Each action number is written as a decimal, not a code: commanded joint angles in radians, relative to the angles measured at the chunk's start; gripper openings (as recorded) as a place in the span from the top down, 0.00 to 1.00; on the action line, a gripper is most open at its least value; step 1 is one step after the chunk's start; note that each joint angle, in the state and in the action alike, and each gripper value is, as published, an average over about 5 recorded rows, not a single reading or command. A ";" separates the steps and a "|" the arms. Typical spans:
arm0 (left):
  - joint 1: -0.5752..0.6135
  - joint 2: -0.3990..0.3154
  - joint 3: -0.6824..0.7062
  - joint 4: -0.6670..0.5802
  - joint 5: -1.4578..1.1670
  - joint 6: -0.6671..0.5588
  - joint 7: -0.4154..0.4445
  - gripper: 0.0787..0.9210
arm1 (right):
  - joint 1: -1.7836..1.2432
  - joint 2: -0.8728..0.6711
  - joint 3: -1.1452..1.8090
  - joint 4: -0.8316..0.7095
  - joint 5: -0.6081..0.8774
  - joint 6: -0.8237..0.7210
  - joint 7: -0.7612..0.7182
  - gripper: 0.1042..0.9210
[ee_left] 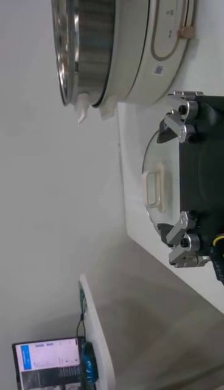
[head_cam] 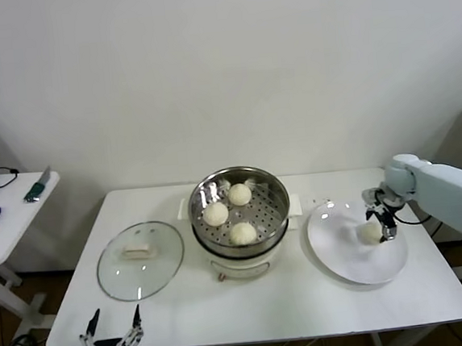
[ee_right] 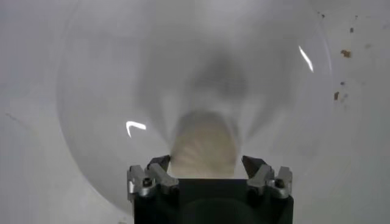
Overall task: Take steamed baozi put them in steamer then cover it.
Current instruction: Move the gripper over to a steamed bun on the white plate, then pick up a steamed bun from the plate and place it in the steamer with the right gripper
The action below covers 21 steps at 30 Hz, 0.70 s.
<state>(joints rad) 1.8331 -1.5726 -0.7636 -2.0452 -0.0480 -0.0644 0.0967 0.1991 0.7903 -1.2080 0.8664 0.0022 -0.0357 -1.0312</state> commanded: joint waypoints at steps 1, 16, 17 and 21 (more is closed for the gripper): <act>-0.001 0.000 0.001 0.003 0.000 0.000 0.000 0.12 | -0.019 0.003 0.024 -0.015 -0.020 0.002 -0.004 0.21; -0.003 0.001 0.011 0.001 0.009 0.002 0.000 0.12 | 0.164 -0.063 -0.085 0.138 0.096 -0.006 -0.005 0.32; -0.004 0.001 0.011 0.000 0.010 0.002 0.000 0.12 | 0.197 -0.071 -0.106 0.163 0.111 -0.007 -0.006 0.32; -0.006 0.001 0.014 0.001 0.012 0.002 0.000 0.12 | 0.344 -0.091 -0.157 0.260 0.183 -0.010 -0.011 0.32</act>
<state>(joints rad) 1.8283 -1.5724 -0.7505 -2.0448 -0.0367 -0.0632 0.0961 0.3076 0.7392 -1.2557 0.9639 0.0661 -0.0424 -1.0373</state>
